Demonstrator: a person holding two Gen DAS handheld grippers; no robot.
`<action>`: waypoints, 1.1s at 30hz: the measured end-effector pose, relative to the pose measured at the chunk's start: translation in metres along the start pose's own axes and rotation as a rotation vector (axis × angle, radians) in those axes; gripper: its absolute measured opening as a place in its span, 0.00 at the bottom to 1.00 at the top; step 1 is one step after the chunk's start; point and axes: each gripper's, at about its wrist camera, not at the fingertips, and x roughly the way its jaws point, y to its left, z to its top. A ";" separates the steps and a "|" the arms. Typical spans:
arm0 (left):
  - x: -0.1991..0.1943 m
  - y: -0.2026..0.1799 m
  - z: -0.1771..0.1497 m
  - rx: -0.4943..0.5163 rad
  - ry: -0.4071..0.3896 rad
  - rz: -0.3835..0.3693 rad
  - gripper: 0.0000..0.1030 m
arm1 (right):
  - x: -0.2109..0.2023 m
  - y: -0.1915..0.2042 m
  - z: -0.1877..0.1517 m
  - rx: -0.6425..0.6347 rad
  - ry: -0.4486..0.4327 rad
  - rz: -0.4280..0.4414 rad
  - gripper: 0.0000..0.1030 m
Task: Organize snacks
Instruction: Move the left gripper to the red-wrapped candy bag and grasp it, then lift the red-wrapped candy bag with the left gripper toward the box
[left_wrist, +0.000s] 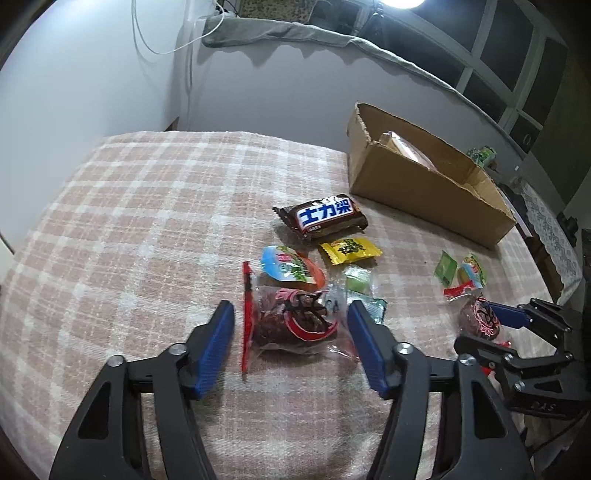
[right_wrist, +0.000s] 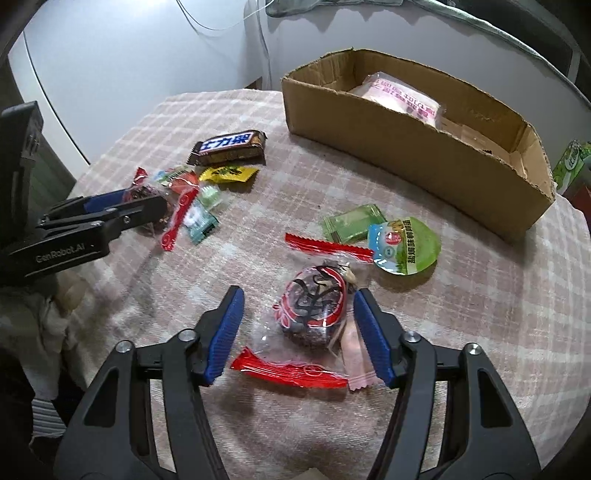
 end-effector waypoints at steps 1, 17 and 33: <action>-0.001 -0.001 0.000 0.005 -0.003 -0.002 0.54 | 0.001 0.000 0.000 -0.002 0.003 -0.006 0.51; -0.012 0.000 -0.006 0.003 -0.019 -0.022 0.48 | -0.008 -0.010 -0.004 0.021 -0.017 0.023 0.38; -0.043 -0.025 0.008 0.054 -0.103 -0.046 0.48 | -0.034 -0.017 -0.002 0.036 -0.074 0.029 0.38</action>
